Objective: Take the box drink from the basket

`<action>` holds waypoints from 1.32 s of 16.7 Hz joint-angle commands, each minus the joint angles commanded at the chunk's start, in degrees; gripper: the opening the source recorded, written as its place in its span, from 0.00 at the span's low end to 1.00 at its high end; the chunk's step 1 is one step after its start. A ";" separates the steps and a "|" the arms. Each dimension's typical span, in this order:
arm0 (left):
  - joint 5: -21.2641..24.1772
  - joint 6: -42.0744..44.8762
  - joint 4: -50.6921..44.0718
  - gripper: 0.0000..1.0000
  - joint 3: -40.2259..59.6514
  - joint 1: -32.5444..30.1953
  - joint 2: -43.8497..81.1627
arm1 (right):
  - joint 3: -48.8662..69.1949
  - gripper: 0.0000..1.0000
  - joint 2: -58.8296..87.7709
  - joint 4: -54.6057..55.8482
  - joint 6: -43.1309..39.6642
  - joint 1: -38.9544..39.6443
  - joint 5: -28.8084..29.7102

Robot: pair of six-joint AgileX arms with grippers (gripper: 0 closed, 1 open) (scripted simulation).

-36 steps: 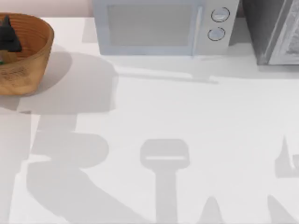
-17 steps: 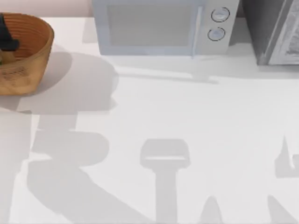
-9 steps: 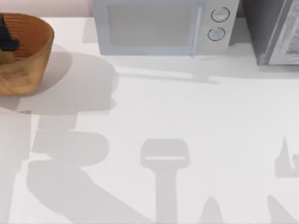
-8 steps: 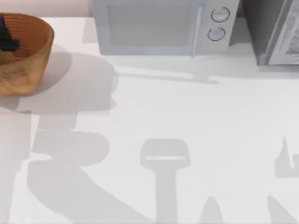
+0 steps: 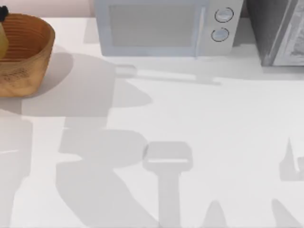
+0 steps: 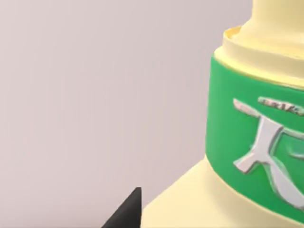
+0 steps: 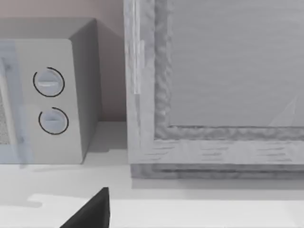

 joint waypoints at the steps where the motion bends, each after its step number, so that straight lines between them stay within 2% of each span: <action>1: -0.03 0.01 -2.99 0.00 1.27 -0.01 -1.72 | 0.00 1.00 0.00 0.00 0.00 0.00 0.00; 7: -0.19 0.05 -16.92 0.00 7.22 -0.05 -9.71 | 0.00 1.00 0.00 0.00 0.00 0.00 0.00; 14: -0.33 0.15 -18.35 0.00 7.01 -0.08 -10.65 | 0.00 1.00 0.00 0.00 0.00 0.00 0.00; 18: -1.58 0.06 -22.01 0.00 0.58 -1.12 -17.86 | 0.00 1.00 0.00 0.00 0.00 0.00 0.00; 22: -3.33 -0.08 -27.34 0.00 -10.17 -2.65 -34.36 | 0.00 1.00 0.00 0.00 0.00 0.00 0.00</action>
